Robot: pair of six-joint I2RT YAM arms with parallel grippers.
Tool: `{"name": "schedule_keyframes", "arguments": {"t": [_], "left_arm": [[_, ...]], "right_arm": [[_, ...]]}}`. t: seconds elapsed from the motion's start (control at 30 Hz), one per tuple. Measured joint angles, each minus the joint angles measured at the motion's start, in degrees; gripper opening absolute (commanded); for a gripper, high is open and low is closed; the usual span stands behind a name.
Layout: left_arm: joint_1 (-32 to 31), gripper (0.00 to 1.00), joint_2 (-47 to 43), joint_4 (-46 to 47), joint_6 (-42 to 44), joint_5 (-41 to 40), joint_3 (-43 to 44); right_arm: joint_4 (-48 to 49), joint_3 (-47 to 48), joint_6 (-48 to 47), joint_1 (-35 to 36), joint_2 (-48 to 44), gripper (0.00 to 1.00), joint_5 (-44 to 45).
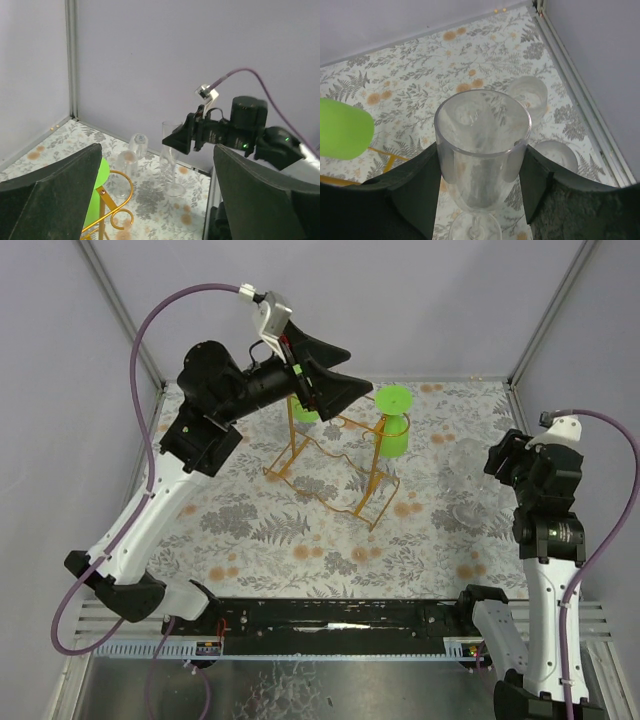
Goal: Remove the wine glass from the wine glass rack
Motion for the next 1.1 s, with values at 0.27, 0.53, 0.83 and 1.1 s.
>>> {"name": "schedule_keyframes", "arguments": {"t": [0.27, 0.53, 0.83, 1.1], "left_arm": [[5.68, 0.92, 0.87, -2.05, -11.06, 3.13, 3.26], [6.93, 0.92, 1.92, -3.45, -15.61, 4.15, 3.26], [6.93, 0.92, 3.10, -4.13, -16.96, 4.55, 4.46], [6.93, 0.91, 3.21, -5.03, -17.38, 5.31, 4.59]], "right_arm": [[17.73, -11.28, -7.26, 0.00, -2.25, 0.16, -3.34], [32.98, -24.41, -10.93, 0.00, -4.76, 0.17, -9.97], [46.99, -39.30, -13.62, 0.00, -7.37, 0.26, -15.56], [53.96, -44.22, -15.39, 0.00, -6.56, 0.37, -18.27]]}}
